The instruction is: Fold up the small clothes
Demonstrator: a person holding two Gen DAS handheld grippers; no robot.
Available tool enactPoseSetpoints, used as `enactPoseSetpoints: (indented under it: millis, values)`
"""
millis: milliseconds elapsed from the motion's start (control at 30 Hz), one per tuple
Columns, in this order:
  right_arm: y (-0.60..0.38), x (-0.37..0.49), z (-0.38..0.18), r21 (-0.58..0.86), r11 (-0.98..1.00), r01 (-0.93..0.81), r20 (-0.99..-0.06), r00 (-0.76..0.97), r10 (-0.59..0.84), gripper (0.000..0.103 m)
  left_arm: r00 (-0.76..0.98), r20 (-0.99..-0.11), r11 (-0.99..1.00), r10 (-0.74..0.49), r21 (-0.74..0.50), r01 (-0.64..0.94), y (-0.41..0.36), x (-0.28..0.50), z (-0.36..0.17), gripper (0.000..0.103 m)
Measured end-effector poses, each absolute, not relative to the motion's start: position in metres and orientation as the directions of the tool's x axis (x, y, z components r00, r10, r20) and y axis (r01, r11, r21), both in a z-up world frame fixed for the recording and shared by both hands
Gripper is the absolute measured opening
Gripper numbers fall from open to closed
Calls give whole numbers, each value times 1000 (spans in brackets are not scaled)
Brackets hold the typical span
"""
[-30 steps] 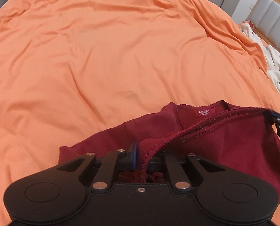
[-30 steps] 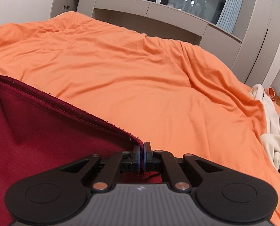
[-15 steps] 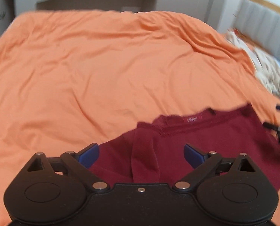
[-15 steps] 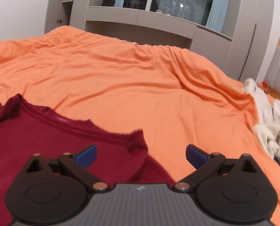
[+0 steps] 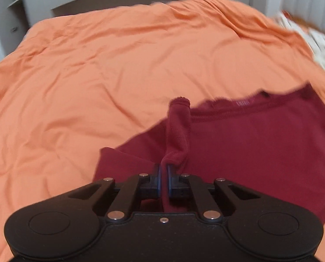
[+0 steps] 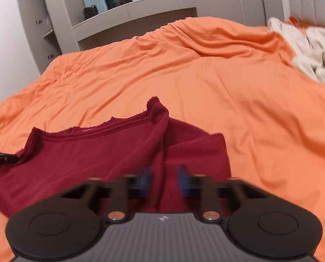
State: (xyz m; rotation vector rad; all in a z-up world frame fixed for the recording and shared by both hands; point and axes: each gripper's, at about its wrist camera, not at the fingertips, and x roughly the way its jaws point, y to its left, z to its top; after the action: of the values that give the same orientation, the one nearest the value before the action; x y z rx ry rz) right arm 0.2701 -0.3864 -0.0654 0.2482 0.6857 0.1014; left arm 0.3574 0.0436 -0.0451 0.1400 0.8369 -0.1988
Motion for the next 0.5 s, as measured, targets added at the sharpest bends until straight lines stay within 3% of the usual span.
enactPoseSetpoints:
  millis: [100,233,333,367,400,433,467,500]
  values:
    - [-382,265,-63,213,977,35,-599,794,102,2,684,-720,984,-114,12,177,51,354,-40,6]
    - [-381,259,-65,152,982,114,-600,800,0,0,631,-766,991,-122,-58,122,60,359,-53,7]
    - [-386,255,-65,187,975,117,-603,798,20,0,610,-780,990,-141,-106,93,67,359,-56,18]
    - [-385,253,-62,178,978,109,-596,803,19,4,620,-772,990,-139,-104,92,66,356,-52,26]
    - [-382,253,-58,160,983,95,-587,810,18,9,636,-761,992,-129,-91,91,65,353,-48,32]
    - [-379,253,-54,145,987,69,-580,814,28,15,656,-745,993,-120,-77,94,62,350,-42,47]
    - [-375,255,-50,136,990,36,-576,816,49,37,683,-721,993,-116,-61,104,58,346,-37,64]
    - [-371,258,-47,131,991,8,-573,817,69,61,705,-699,992,-117,-47,118,53,344,-32,71]
